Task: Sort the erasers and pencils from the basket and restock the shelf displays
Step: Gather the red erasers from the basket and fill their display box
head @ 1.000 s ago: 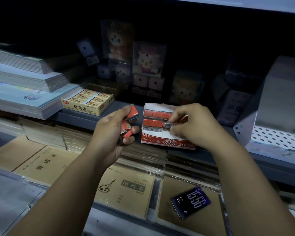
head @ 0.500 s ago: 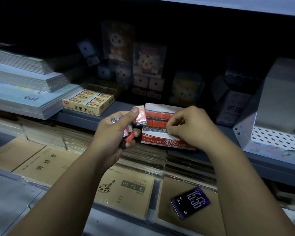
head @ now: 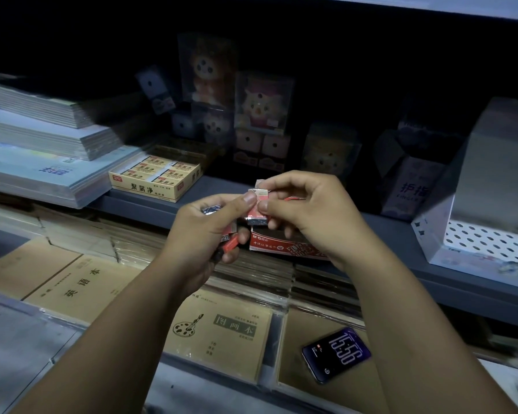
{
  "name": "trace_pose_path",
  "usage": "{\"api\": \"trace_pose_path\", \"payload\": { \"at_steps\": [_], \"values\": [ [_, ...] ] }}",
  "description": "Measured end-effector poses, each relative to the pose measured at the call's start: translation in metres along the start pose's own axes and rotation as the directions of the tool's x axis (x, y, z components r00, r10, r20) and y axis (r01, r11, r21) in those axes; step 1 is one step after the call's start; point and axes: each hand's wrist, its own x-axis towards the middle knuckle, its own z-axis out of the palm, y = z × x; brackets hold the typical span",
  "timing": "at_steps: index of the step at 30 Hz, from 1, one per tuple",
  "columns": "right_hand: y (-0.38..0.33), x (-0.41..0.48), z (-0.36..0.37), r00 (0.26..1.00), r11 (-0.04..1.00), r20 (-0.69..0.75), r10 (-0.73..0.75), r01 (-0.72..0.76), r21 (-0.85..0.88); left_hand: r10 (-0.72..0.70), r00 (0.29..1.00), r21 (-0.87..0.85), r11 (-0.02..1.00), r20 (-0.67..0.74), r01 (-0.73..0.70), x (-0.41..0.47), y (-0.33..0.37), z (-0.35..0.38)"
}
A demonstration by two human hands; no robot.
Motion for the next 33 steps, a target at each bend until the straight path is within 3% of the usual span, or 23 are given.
{"api": "trace_pose_path", "payload": {
  "at_steps": [4, 7, 12, 18, 29, 33],
  "values": [
    [-0.002, -0.001, -0.013, 0.994, 0.995, -0.101, 0.037, -0.027, 0.096, -0.073, 0.996, -0.085, 0.994, -0.059, 0.068, 0.004, 0.000, -0.001],
    [0.000, -0.004, -0.029, 0.975, 0.997, -0.215, 0.058, -0.044, 0.066, -0.110, 0.992, -0.209, 0.973, -0.058, 0.096, 0.003, 0.000, -0.004],
    [0.015, -0.008, -0.053, 0.929, 0.958, -0.363, -0.068, -0.040, -0.284, -0.106, 0.991, -0.339, 0.938, -0.077, 0.074, 0.001, 0.002, -0.003],
    [0.026, -0.017, -0.061, 0.944, 0.868, -0.294, -0.148, -0.018, -0.496, -0.078, 0.991, -0.355, 0.934, -0.111, 0.033, 0.003, 0.001, 0.003],
    [0.034, -0.018, -0.049, 0.958, 0.841, -0.253, -0.133, -0.026, -0.541, -0.010, 0.997, -0.301, 0.954, -0.081, -0.015, 0.001, -0.003, 0.004],
    [0.036, -0.016, -0.049, 0.971, 0.857, -0.237, -0.039, -0.089, -0.507, -0.046, 0.997, -0.333, 0.943, -0.064, 0.022, 0.001, -0.003, 0.003]
  ]
}}
